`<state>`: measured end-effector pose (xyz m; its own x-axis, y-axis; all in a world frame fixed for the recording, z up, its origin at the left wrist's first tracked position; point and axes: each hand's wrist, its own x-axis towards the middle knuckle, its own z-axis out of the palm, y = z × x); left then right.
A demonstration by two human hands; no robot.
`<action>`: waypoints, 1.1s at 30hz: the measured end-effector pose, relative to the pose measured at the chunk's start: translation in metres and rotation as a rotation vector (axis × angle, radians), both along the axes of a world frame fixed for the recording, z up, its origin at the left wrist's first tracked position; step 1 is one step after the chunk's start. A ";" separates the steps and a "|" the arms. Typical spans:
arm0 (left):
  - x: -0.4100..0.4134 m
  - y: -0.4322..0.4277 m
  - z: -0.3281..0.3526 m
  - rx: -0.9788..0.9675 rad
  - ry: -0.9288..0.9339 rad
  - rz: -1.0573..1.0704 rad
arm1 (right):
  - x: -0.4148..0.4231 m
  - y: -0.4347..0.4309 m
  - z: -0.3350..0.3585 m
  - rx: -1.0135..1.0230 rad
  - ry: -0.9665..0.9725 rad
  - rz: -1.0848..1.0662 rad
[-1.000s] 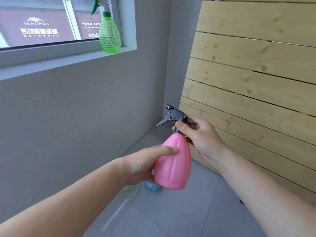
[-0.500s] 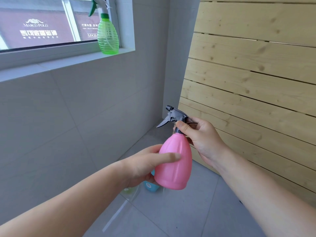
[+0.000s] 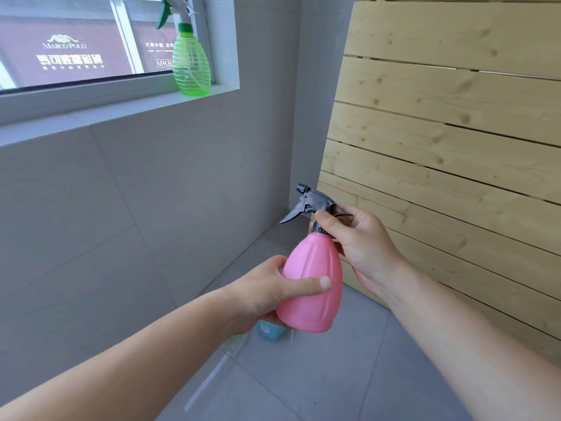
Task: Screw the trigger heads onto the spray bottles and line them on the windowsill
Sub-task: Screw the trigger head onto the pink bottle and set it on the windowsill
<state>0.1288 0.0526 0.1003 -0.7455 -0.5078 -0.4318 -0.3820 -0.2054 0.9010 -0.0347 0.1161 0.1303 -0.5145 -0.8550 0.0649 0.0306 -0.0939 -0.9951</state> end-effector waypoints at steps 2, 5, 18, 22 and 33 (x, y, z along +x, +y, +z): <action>-0.003 0.002 0.000 0.030 0.003 -0.046 | 0.000 0.000 0.001 -0.003 -0.005 0.000; -0.004 -0.002 0.000 0.223 0.061 -0.036 | 0.000 0.001 0.006 -0.014 -0.045 0.011; 0.001 0.000 0.005 0.098 0.109 -0.070 | -0.009 0.001 0.010 -0.015 -0.180 0.011; 0.004 -0.001 0.000 0.146 0.166 -0.131 | -0.004 0.002 0.011 -0.038 -0.270 0.086; -0.003 -0.003 -0.004 -0.057 0.196 0.009 | 0.004 -0.001 0.014 -0.042 -0.164 0.000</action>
